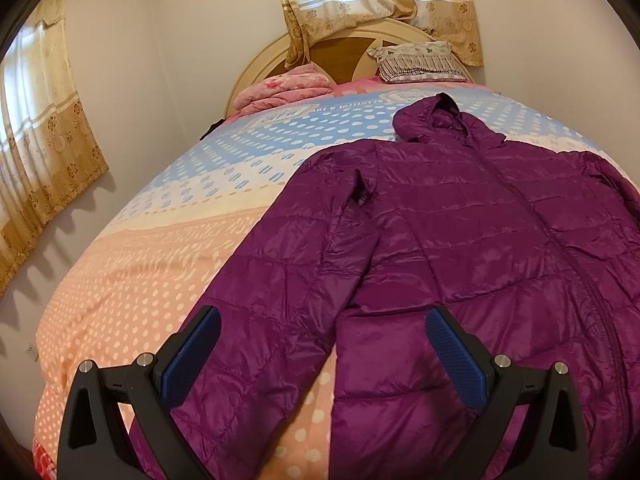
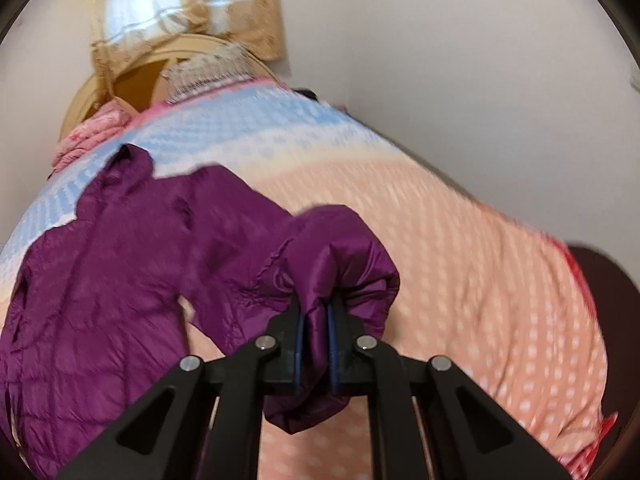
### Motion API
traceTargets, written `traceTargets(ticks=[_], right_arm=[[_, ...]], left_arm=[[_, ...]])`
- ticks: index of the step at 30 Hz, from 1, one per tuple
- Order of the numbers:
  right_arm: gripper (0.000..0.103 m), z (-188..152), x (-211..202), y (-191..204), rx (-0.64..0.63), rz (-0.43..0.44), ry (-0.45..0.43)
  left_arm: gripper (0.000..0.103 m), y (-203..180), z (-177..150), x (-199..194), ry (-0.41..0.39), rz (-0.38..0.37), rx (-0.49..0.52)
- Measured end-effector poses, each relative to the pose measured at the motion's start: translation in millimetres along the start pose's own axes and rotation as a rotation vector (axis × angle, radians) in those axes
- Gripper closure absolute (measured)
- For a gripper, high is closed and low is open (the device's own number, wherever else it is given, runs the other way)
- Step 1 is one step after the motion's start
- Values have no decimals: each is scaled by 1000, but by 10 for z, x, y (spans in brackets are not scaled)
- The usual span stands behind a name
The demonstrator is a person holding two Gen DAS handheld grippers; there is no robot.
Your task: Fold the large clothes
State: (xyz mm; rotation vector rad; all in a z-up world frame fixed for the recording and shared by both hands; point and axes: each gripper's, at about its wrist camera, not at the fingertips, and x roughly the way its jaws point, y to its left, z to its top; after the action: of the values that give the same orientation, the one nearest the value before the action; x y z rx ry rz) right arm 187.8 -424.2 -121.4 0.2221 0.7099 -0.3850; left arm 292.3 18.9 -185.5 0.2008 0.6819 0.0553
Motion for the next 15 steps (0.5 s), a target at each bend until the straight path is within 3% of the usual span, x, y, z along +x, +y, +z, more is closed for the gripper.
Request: traceTargets(ticks=[8, 15], right_arm=[[92, 145, -56, 947, -147, 128, -57], [92, 33, 102, 1677, -267, 210, -53]], left_arm=[[1, 74, 12, 88, 11, 17, 13], [1, 194, 37, 224, 30, 33, 9]])
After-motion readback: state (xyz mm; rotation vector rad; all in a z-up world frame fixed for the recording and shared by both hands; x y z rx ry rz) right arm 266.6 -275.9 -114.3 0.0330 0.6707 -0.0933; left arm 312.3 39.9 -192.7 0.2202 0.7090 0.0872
